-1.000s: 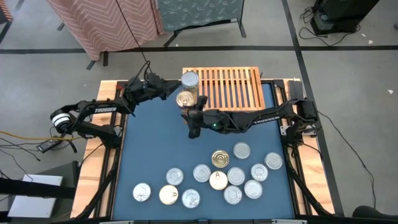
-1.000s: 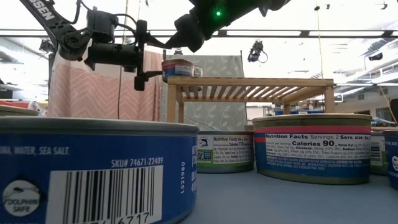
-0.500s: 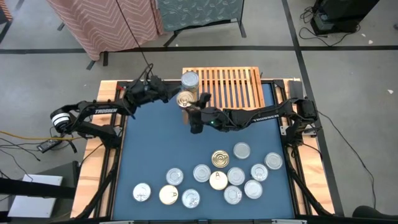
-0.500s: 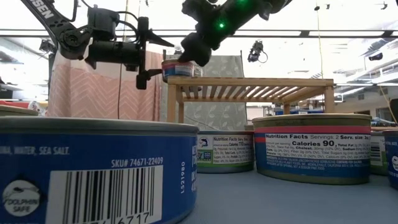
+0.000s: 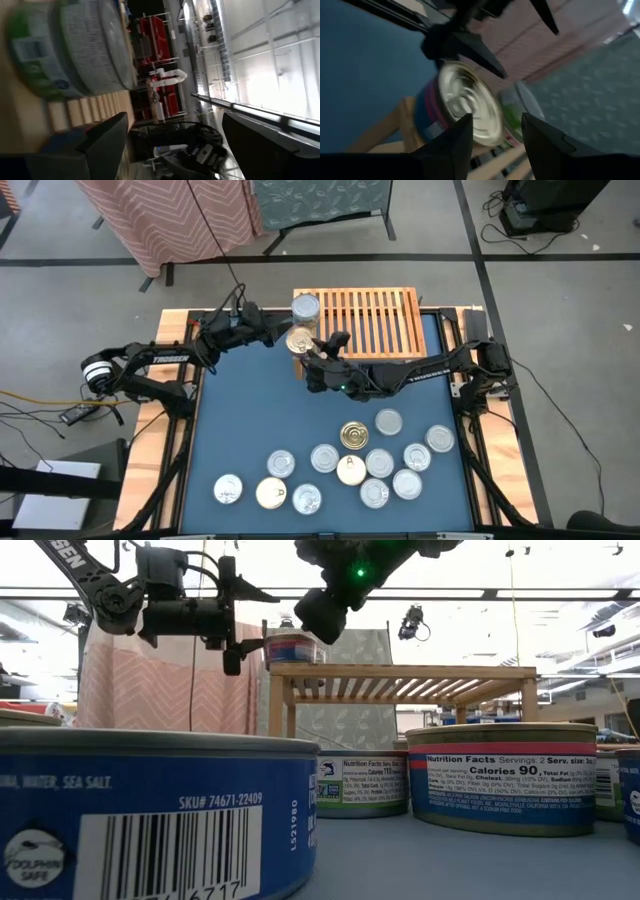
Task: Stack canned seafood by type on shelf
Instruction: Put the blue tuna can on the shelf aligned with the green tuna can
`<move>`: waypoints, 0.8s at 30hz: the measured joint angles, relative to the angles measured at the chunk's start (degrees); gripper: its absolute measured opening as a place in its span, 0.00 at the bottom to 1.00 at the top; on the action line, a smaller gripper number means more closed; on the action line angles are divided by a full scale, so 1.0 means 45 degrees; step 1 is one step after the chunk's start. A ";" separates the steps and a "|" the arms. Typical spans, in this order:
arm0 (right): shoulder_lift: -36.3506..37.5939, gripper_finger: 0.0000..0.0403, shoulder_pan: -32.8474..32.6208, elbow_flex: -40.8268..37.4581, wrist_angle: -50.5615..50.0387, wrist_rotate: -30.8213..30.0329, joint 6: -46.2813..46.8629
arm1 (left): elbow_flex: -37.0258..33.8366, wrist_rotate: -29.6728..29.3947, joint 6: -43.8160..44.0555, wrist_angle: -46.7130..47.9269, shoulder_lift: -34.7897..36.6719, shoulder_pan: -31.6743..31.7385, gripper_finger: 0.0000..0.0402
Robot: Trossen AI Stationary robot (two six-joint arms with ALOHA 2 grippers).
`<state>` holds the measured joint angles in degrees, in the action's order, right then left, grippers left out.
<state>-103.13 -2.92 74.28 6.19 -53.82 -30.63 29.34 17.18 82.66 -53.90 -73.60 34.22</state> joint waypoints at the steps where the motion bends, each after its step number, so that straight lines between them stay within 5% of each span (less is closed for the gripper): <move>1: 0.0000 0.42 -0.0031 -0.0005 -0.0022 -0.0341 0.0000 | 0.0000 -0.0008 0.0023 -0.0010 0.0000 0.0001 0.82; 10: 0.0183 0.42 -0.0188 -0.0002 -0.0074 -0.1418 0.0175 | 0.0000 -0.0465 -0.0136 -0.0071 -0.0005 -0.0403 0.82; 17: 0.0350 0.42 -0.0487 0.0005 -0.0156 -0.1453 0.0112 | 0.0000 0.1676 -0.0290 -0.3983 0.0707 0.0866 0.81; 24: 0.0350 0.42 -0.0724 0.0005 -0.0799 -0.1873 0.0105 | 0.0000 0.6336 0.0110 -0.7114 0.2691 0.1394 0.79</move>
<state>-101.56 -6.18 74.30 2.60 -62.25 -30.16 29.34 45.70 83.16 -85.91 -61.49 40.49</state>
